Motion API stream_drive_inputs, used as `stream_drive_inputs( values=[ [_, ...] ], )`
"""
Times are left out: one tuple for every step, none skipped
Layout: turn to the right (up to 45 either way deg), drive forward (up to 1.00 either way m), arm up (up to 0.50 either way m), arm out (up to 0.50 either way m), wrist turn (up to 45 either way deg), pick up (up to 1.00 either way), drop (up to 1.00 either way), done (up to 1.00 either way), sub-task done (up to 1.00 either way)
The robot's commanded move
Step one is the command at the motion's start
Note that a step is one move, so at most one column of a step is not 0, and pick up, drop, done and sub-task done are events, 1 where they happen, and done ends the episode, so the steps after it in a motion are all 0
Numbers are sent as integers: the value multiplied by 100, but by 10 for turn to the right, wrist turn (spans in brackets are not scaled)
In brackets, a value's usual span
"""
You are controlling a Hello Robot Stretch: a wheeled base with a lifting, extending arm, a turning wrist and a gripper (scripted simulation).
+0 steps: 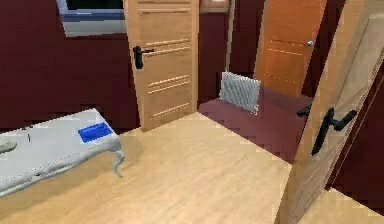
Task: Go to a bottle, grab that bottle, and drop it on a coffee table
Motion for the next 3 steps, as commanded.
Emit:
stream_drive_inputs(
  values=[
    [0, 95, 0, 0, 0, 0, 0, 0, 0],
    [0, 15, 0, 0, 0, 0, 0, 0, 0],
    [450, 0, 0, 0, 0, 0, 0, 0, 0]
  ],
)
